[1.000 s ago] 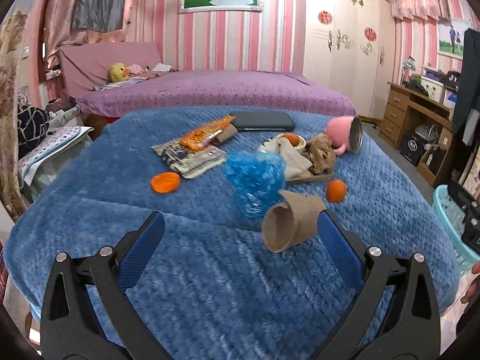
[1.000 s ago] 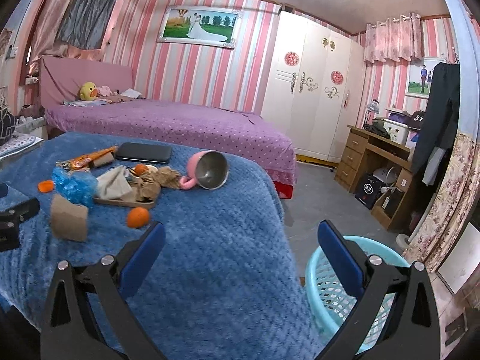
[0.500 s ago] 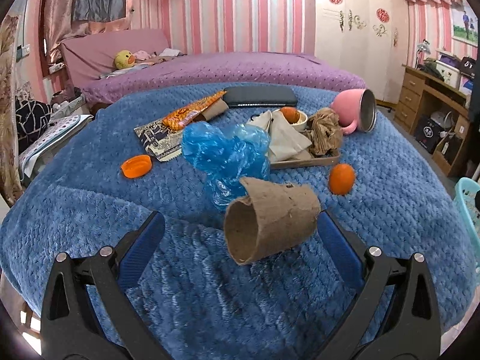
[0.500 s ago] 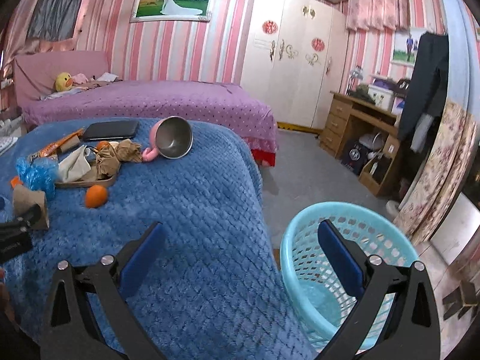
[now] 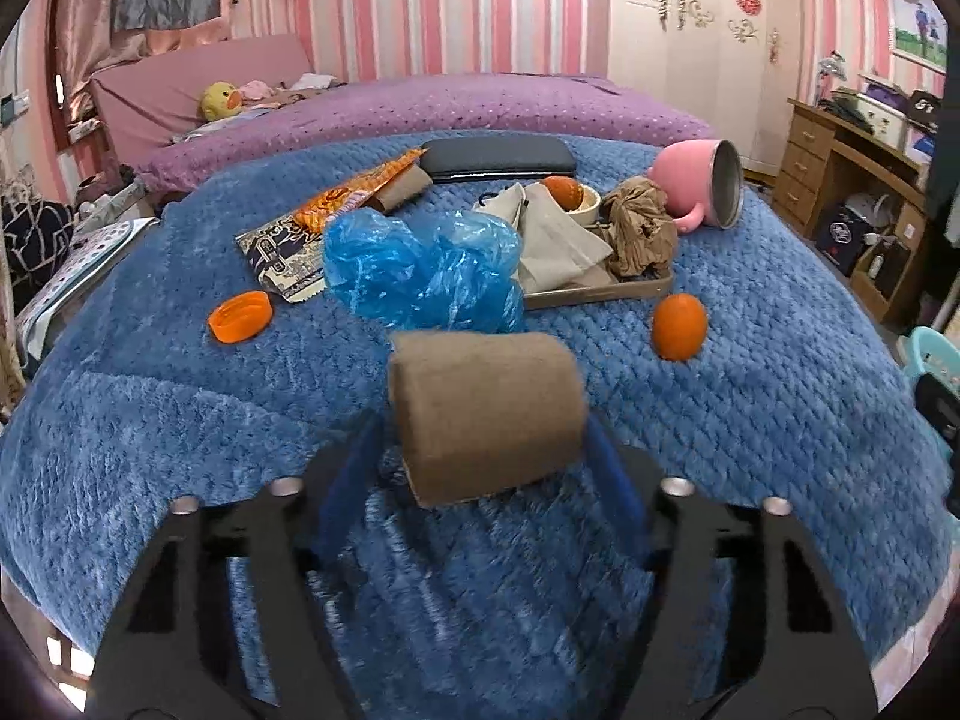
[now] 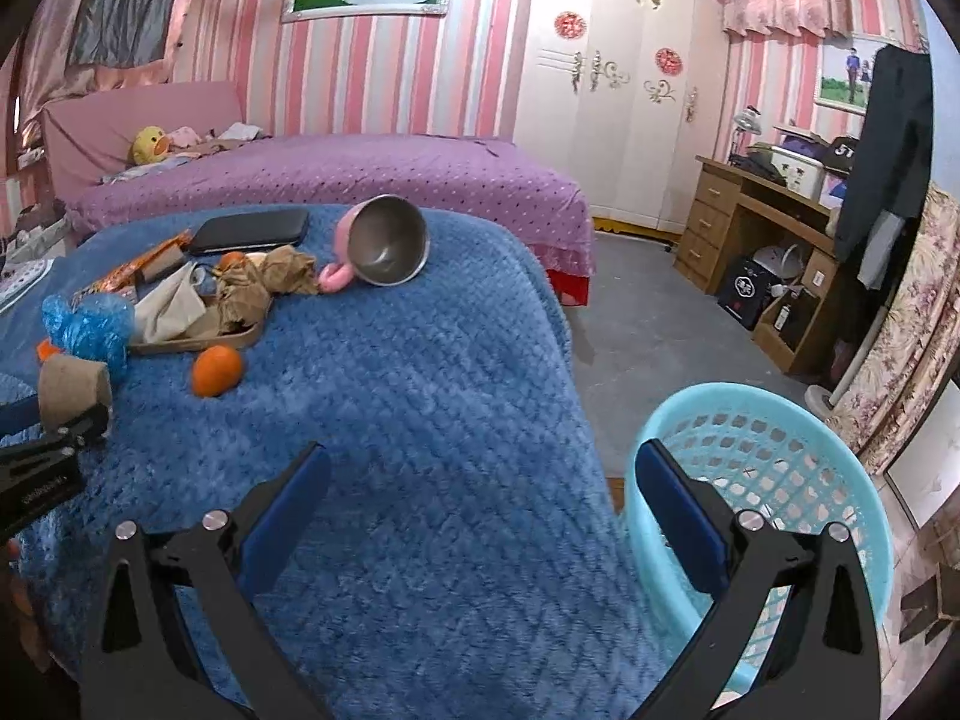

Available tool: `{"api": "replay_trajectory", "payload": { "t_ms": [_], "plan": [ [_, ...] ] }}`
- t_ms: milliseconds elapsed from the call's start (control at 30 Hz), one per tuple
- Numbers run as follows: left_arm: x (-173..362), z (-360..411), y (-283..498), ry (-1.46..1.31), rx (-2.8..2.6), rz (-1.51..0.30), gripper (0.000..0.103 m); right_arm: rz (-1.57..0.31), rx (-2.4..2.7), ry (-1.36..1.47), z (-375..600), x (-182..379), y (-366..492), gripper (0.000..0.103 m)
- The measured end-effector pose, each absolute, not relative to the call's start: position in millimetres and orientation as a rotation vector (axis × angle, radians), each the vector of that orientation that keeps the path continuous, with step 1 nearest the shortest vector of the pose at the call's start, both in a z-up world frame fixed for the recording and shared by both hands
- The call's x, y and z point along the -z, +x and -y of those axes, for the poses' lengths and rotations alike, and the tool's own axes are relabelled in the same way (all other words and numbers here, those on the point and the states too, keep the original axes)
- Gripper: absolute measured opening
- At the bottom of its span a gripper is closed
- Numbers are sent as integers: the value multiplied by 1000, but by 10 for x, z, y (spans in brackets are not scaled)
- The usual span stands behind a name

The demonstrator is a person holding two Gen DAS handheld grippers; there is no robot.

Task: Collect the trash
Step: 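Grasp the brown cardboard tube with the left gripper while the right gripper grasps the orange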

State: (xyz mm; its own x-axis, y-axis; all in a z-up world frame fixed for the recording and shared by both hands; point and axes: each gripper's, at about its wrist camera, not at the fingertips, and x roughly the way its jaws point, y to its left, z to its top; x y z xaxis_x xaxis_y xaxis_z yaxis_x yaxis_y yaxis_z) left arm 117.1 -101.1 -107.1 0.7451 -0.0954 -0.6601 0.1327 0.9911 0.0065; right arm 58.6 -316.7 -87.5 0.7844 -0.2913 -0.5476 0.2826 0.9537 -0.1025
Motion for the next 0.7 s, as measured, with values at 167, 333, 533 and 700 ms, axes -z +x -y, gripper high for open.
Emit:
{"api": "replay_trajectory", "payload": {
  "t_ms": [167,333,533,700],
  "plan": [
    [964,801,1066,36,158,-718,51,-608,258,2,3025,879,686,99],
    [832,427,999,3,139,-701,51,-618,191,-19,2752,879,861,99],
    [770,-89,1068,6,53,-668,51,-645,110,-42,2431,892,1164,98],
    [728,-368,1212,4,5,-644,51,-695,36,-48,2188,982,1452,86]
  ]
}}
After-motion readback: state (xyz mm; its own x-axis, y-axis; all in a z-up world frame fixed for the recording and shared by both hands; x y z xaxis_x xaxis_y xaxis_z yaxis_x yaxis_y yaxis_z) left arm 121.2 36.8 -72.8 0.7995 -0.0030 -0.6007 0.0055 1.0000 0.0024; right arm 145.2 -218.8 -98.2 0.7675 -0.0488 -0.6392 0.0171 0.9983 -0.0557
